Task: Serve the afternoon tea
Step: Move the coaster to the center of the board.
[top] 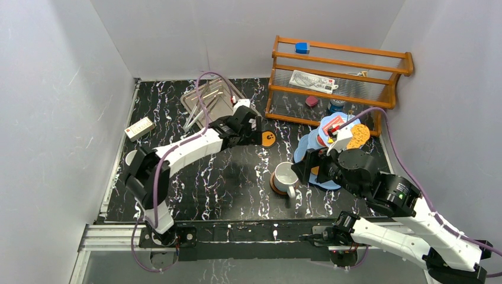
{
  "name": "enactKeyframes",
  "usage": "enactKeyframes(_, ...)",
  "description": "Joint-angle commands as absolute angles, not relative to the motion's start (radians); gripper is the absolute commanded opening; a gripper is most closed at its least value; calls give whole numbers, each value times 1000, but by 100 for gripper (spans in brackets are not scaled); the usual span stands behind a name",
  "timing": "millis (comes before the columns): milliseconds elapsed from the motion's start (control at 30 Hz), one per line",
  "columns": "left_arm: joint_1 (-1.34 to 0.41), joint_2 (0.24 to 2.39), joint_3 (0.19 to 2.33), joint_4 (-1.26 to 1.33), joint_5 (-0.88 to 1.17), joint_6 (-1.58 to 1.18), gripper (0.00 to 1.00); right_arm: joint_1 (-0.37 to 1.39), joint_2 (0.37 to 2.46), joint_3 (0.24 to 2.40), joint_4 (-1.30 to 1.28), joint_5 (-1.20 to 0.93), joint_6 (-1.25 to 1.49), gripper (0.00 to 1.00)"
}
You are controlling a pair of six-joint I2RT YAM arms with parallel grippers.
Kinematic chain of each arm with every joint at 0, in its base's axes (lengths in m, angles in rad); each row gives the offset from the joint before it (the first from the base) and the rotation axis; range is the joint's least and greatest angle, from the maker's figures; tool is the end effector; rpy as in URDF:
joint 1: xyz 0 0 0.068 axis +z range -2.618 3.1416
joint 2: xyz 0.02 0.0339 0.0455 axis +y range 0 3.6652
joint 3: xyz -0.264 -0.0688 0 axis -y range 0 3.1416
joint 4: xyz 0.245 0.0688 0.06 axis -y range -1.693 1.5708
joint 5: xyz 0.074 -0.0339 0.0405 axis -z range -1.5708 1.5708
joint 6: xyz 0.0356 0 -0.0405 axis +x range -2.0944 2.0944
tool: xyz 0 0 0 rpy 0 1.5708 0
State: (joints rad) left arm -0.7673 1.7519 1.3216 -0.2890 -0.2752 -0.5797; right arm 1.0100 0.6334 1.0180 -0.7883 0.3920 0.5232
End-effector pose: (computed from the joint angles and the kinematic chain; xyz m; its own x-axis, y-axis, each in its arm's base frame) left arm 0.2922 -0.2684 0.2542 -0.6821 -0.0745 -0.7274 0.1761 0.9488 -0.2623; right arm 0.0701 0.0860 0.3753 -0.4786 0.1061 -0.8716 -0.4117 0.8497 0.3295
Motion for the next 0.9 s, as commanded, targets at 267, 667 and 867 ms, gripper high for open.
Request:
enactKeyframes(267, -634, 1460, 1230, -801, -632, -898, 96, 1013, 542, 949, -688, 440, 542, 99)
enactKeyframes(667, -420, 1226, 1033, -909, -733, -1148, 82, 1013, 596, 945, -684, 386, 536, 99)
enactKeyframes(867, -273, 1259, 1035, -998, -806, -1296, 70, 1013, 600, 945, -662, 369, 509, 99)
